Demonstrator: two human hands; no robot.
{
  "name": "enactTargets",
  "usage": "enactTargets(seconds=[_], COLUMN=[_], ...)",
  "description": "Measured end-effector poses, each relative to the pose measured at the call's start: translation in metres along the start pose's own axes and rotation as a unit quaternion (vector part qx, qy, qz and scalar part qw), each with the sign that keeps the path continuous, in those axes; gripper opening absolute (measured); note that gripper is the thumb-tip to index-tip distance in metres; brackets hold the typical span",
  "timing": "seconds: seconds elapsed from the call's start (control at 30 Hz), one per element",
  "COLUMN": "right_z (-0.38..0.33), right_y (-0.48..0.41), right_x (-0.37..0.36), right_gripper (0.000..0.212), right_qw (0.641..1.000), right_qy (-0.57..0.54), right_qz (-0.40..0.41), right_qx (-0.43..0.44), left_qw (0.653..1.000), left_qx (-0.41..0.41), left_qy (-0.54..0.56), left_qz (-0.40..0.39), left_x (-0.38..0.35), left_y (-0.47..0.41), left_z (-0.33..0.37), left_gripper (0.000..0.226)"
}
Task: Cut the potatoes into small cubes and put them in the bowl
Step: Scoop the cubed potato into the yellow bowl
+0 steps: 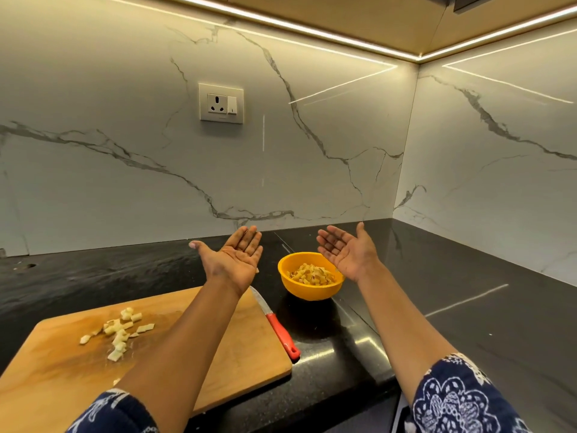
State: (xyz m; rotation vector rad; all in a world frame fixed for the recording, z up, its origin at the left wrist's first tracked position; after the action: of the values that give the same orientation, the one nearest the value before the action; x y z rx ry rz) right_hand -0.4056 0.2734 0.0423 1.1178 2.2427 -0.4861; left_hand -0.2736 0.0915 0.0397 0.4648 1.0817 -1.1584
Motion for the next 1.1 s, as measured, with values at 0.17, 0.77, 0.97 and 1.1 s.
enactTargets(seconds=[0.17, 0.77, 0.97, 1.1], right_z=[-0.010, 0.002, 0.026, 0.024], right_y=[-0.002, -0.006, 0.002, 0.003], right_x=[-0.020, -0.012, -0.026, -0.038], right_gripper=[0.078, 0.052, 0.076, 0.088], right_qw=[0.997, 0.976, 0.957, 0.957], right_qy=[-0.066, 0.217, 0.198, 0.153], right_qz=[-0.021, -0.009, -0.073, -0.115], right_qx=[0.044, -0.032, -0.201, -0.217], left_qw=[0.999, 0.991, 0.991, 0.991], left_qx=[0.003, 0.062, 0.034, 0.030], left_qy=[0.032, 0.004, 0.058, 0.044], left_qz=[-0.036, -0.122, -0.115, -0.119], left_x=[-0.030, -0.061, -0.061, -0.061], left_y=[-0.013, -0.045, -0.049, -0.052], left_z=[-0.020, -0.059, -0.055, -0.058], left_gripper=[0.102, 0.106, 0.104, 0.103])
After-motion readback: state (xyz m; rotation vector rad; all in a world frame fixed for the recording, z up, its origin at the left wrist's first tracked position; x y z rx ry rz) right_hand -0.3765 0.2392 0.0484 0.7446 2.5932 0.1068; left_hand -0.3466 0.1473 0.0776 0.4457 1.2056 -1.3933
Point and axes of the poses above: each hand's wrist, its own y-axis away from the middle knuckle, its own x-axis out of the back of the hand, z = x × y, the point moved 9 cm from there along -y, towards the middle knuckle, and after that the axes turned 13 degrees about -z, right-handed, at the moved point
